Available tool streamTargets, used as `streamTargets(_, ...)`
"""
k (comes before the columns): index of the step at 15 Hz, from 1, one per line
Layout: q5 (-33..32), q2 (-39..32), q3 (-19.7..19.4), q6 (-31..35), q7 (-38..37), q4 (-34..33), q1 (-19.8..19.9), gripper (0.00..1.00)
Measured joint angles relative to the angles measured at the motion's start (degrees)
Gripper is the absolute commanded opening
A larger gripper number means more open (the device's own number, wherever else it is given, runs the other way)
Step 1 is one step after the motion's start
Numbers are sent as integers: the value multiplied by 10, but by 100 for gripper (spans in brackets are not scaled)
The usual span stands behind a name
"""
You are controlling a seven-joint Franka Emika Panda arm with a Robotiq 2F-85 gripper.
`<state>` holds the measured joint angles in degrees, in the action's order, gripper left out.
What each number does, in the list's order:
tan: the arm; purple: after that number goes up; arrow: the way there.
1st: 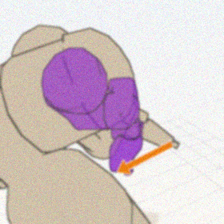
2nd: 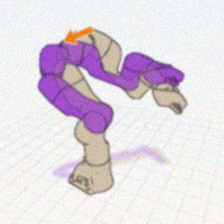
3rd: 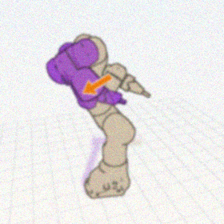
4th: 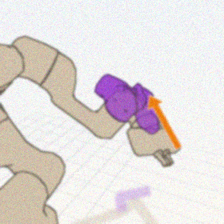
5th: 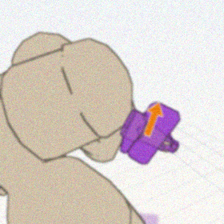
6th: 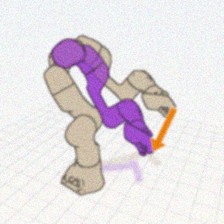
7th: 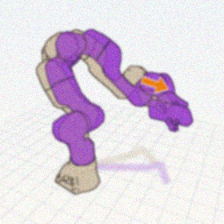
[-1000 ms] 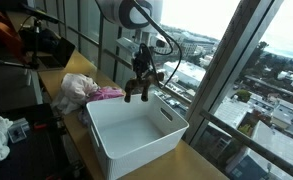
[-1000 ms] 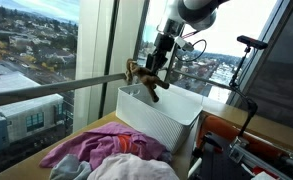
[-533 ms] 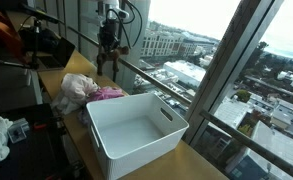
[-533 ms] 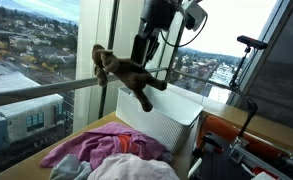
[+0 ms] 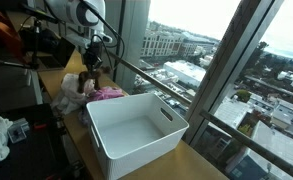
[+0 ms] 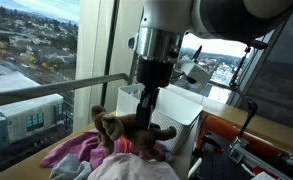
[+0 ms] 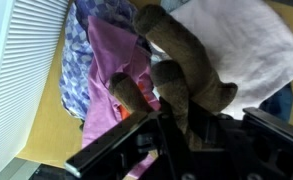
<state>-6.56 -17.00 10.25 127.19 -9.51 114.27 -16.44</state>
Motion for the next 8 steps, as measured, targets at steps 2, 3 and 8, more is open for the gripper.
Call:
streamTargets(2,-2,-31,-12,16,4,5,13,5)
streamTargets(3,-2,-45,-17,22,6,5,19,20)
streamTargets(8,-2,-69,-27,30,15,2,40,64)
